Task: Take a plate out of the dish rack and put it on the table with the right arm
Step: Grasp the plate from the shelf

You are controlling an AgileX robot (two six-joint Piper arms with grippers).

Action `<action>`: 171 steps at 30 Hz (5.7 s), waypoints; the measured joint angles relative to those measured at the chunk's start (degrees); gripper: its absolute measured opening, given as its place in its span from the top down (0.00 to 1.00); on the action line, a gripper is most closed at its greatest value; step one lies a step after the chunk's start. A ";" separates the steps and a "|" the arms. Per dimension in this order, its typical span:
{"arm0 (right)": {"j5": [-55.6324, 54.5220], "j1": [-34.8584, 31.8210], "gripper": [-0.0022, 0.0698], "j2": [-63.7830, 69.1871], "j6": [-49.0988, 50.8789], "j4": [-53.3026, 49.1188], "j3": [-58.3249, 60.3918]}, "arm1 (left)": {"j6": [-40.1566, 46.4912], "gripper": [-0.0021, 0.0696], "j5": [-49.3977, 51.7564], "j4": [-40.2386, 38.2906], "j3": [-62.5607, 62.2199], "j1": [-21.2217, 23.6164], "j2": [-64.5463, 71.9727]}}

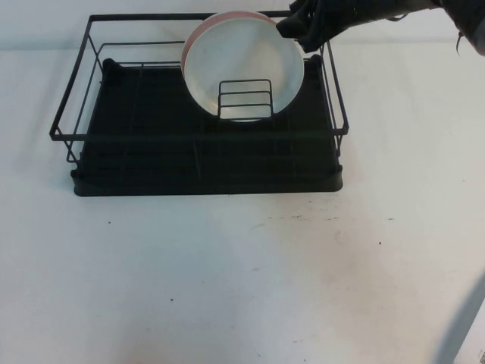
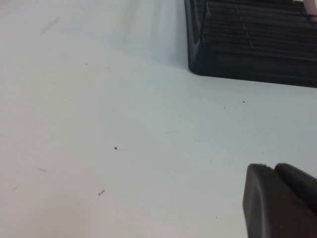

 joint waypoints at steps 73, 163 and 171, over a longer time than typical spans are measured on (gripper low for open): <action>0.41 -1.72 0.72 4.67 1.81 2.03 -0.53 | 0.00 0.98 0.00 0.00 0.00 0.00 0.00; 6.78 -2.62 0.58 3.56 -2.56 10.30 -0.53 | 0.00 0.98 0.00 0.00 0.00 0.00 0.00; 4.85 -2.49 0.58 4.90 -2.78 9.43 -0.53 | 0.00 0.98 0.00 0.00 0.00 0.00 0.00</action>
